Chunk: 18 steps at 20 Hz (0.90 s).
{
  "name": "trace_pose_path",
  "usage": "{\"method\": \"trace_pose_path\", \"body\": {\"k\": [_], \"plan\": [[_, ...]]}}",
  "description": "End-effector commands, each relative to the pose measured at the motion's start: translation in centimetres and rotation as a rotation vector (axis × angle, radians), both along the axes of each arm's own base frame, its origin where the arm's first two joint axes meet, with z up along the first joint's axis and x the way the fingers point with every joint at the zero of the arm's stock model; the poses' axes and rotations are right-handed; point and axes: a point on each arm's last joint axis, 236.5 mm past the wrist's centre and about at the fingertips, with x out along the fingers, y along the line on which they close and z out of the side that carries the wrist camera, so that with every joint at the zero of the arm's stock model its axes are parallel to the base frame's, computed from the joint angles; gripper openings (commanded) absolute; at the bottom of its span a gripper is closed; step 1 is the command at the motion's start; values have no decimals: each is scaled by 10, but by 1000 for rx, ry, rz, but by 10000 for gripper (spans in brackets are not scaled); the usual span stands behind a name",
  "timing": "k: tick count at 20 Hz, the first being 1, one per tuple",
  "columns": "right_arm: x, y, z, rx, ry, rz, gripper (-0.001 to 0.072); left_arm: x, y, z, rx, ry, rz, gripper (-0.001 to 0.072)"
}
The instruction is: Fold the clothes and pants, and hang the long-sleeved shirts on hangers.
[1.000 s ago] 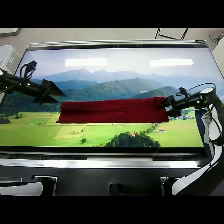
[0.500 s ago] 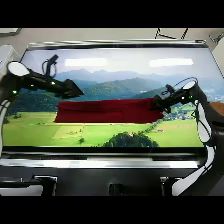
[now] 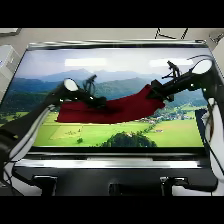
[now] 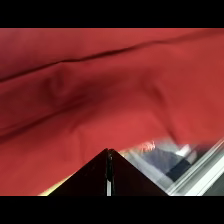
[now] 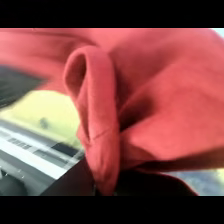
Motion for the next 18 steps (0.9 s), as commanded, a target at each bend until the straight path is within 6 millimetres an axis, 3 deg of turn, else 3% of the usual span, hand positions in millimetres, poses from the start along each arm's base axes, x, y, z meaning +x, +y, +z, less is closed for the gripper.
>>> {"method": "trace_pose_path", "body": {"k": [1,3,6,8,10,12,13,16,18], "plan": [[-36,31,62,21,-96,15,37,-13,-50,-38,-29,105,98,24],[-50,44,75,20,-121,38,37,-29,-94,-40,-123,176,139,23],[-53,44,74,-1,-107,16,37,-52,-160,-38,-268,244,210,23],[-51,39,70,-26,-106,4,37,-48,-174,-35,-304,228,263,23],[-48,38,63,-32,-84,-4,37,-28,-164,-28,-316,191,307,22],[-43,47,51,-33,-70,21,37,2,-129,-20,-276,112,306,20],[-38,58,45,-26,-73,42,37,19,-101,-12,-231,50,289,20],[-20,114,29,91,-74,73,37,66,9,24,-63,-115,288,20],[-9,162,12,201,-42,81,37,83,97,65,70,-232,306,21]]}}
